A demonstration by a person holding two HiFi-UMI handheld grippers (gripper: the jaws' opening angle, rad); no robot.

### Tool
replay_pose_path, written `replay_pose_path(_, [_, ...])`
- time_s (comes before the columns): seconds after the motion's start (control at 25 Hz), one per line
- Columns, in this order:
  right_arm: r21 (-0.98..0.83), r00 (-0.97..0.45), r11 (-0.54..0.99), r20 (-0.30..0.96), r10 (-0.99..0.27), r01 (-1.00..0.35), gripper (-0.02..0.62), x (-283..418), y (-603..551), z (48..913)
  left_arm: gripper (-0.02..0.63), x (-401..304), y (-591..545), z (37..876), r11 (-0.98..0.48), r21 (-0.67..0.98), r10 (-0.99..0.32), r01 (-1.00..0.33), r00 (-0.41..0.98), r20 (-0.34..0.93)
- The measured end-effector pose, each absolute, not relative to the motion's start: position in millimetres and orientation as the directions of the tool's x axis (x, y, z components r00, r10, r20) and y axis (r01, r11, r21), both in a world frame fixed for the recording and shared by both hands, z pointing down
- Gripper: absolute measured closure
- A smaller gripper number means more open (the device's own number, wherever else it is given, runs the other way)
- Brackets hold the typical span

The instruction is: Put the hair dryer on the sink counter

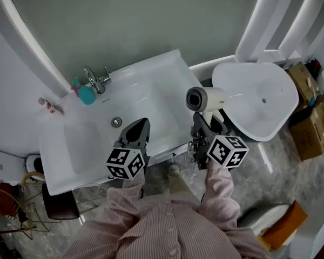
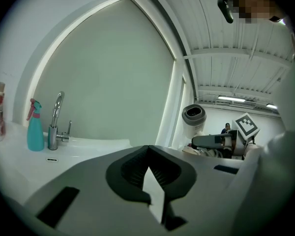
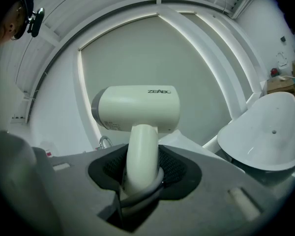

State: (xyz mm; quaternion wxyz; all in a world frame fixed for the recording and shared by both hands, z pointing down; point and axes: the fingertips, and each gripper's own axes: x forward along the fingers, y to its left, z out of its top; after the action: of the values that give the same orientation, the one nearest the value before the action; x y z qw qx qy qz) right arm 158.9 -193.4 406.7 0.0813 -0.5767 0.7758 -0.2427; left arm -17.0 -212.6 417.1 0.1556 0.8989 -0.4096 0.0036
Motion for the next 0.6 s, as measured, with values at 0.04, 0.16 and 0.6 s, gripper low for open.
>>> replay_pose_path(0.04, [-0.471,-0.331,0.223,0.16,-0.93,-0.853,0.43,162,-204,408,0.608,-13,-222,419,-0.607,0.28,-0.741,-0.744,0.657,0.139])
replay_pose_path(0.16, [-0.479,-0.359,0.235,0.184,-0.915,-0.846,0.43,172,-233,417,0.608,-2,-244,429,-0.578,0.291,-0.755,-0.762,0.635,0.164])
replay_pose_path(0.6, [-0.494,-0.464,0.291,0.271,-0.844,-0.819,0.43,187,-322,454,0.608,23,-311,455,-0.48,0.354,-0.796,-0.803,0.568,0.21])
